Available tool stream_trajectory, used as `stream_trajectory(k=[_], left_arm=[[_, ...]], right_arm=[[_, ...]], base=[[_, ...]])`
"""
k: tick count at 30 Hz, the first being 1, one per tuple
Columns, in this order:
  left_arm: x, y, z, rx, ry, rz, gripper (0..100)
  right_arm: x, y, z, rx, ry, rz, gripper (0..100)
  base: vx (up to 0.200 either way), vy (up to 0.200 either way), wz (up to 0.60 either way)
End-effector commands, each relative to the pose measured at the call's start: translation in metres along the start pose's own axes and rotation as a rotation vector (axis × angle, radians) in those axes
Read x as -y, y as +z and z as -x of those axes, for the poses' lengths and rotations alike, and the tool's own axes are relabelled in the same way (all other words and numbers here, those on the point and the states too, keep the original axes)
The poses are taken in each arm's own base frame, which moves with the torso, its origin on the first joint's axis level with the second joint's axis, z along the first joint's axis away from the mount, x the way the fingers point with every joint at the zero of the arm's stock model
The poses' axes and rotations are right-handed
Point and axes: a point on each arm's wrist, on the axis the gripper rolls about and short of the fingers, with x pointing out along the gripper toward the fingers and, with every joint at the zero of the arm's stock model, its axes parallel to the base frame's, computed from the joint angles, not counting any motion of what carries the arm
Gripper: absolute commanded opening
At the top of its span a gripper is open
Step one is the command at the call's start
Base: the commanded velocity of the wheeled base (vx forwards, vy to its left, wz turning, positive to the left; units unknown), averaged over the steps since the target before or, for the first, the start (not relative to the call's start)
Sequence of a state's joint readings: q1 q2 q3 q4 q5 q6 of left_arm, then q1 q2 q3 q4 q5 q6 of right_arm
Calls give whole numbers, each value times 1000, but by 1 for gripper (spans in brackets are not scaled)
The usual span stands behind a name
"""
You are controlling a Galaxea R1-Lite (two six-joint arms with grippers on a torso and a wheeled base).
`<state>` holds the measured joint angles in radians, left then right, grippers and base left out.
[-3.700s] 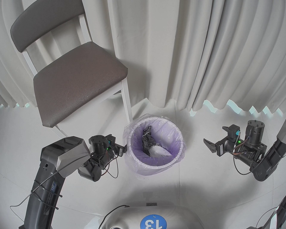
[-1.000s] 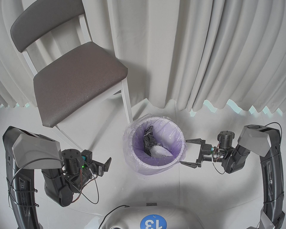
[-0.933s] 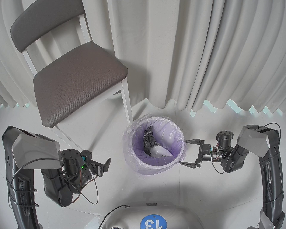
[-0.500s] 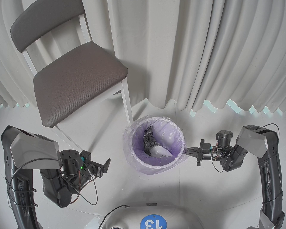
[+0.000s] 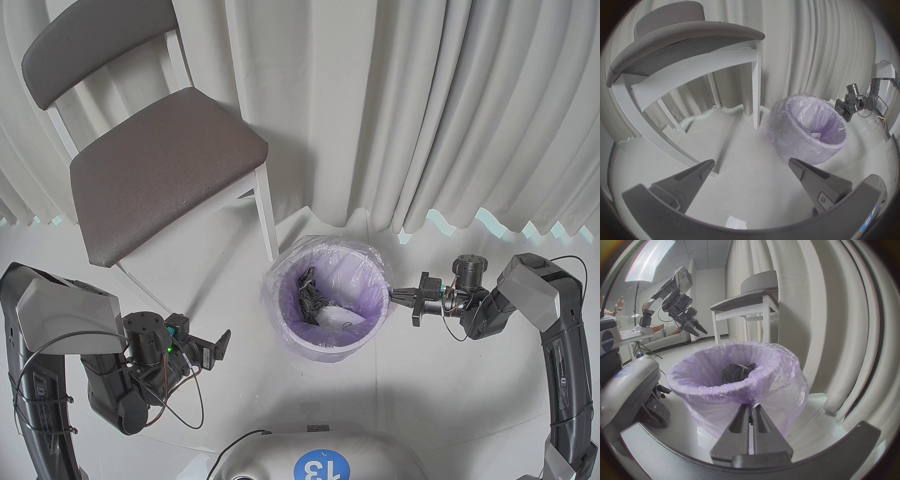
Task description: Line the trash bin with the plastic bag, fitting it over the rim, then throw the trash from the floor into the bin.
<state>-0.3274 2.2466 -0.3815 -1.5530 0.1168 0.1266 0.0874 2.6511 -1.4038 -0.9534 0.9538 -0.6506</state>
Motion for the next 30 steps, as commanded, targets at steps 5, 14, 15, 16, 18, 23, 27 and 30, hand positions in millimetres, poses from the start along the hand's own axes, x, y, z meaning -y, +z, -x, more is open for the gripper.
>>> stream_trajectory(k=[5, 14, 15, 16, 18, 23, 27, 30], left_arm=[[-1, 7, 13, 22, 3, 19, 100], [2, 14, 19, 39, 6, 18, 100], [2, 15, 20, 43, 8, 19, 100], [2, 16, 21, 45, 8, 18, 100], [2, 15, 21, 44, 8, 18, 100], [6, 16, 24, 43, 7, 18, 100], [12, 15, 25, 38, 2, 42, 100], [16, 16, 26, 39, -2, 44, 100]], right_arm=[[17, -17, -20, -11, 12, -48, 0], [23, -33, -31, -7, 11, -69, 0], [24, -31, -30, -4, 7, -72, 0], [26, -29, -30, 2, 4, -83, 0], [26, -28, -30, 4, 6, -89, 0], [33, -33, -19, 108, -15, -176, 0], [28, -36, -21, 160, -23, -250, 0], [25, -37, -25, 171, -13, -303, 0]], base=[[0, 0, 0], [0, 0, 0], [0, 0, 0], [0, 0, 0], [0, 0, 0], [0, 0, 0], [0, 0, 0], [0, 0, 0]])
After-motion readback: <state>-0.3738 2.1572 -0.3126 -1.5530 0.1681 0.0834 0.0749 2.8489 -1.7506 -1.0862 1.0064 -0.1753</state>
